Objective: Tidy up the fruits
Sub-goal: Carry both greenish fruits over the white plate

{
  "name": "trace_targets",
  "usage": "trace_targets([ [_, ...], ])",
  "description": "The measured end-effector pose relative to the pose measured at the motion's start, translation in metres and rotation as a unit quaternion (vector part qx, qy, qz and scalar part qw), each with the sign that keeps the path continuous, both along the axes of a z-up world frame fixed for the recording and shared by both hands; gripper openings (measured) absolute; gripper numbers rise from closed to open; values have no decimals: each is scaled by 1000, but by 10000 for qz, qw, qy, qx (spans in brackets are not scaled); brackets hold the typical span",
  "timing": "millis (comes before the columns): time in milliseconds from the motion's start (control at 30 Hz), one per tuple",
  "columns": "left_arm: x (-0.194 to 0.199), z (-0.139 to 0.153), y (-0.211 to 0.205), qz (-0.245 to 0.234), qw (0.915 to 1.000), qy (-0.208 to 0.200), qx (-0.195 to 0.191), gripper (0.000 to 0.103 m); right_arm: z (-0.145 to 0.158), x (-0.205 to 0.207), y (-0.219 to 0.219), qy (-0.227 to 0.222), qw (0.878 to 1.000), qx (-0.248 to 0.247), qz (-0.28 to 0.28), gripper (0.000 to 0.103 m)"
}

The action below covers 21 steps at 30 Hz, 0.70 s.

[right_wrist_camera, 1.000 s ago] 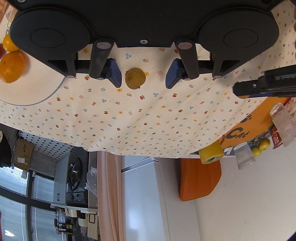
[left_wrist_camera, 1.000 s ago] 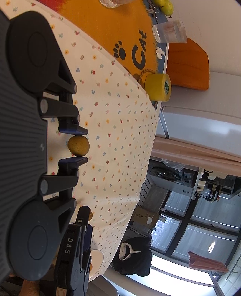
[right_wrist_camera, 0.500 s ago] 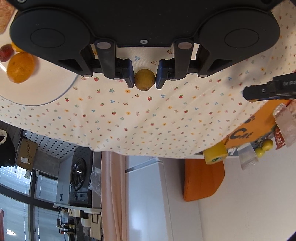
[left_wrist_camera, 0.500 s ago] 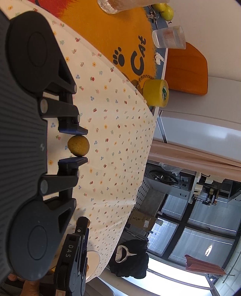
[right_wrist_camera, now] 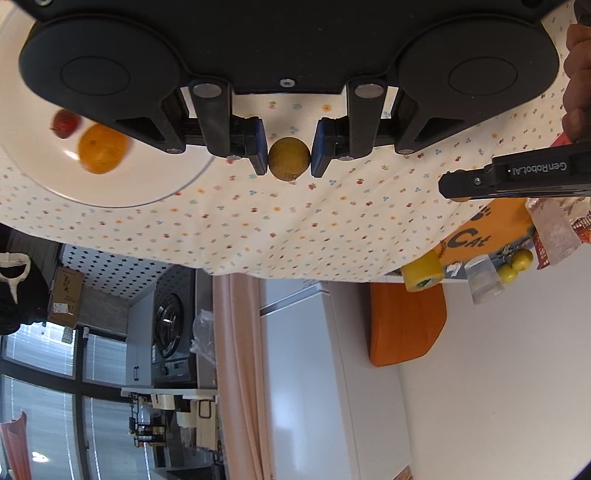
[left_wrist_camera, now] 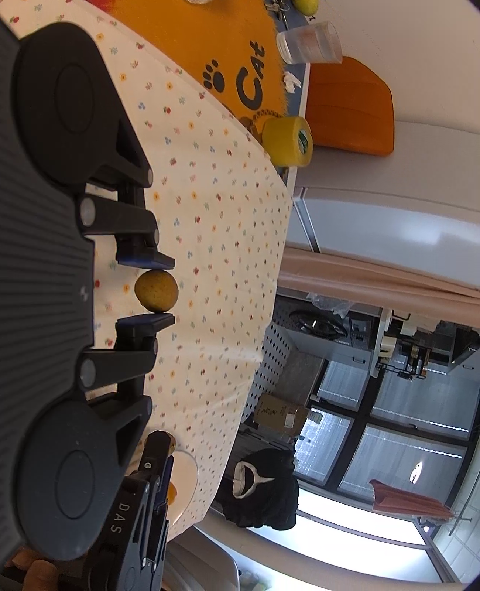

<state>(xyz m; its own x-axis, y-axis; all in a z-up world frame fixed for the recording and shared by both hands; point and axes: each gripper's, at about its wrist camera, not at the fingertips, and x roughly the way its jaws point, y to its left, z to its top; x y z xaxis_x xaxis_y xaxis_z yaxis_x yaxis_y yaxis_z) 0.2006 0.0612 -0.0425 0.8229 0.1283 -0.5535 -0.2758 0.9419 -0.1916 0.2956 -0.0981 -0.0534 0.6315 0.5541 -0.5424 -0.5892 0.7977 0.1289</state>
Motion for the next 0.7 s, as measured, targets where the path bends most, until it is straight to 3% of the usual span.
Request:
trace_targets([
  [700, 16, 17, -70, -690, 9974, -167, 96, 23, 11, -11, -84, -157, 9976, 177, -647, 23],
])
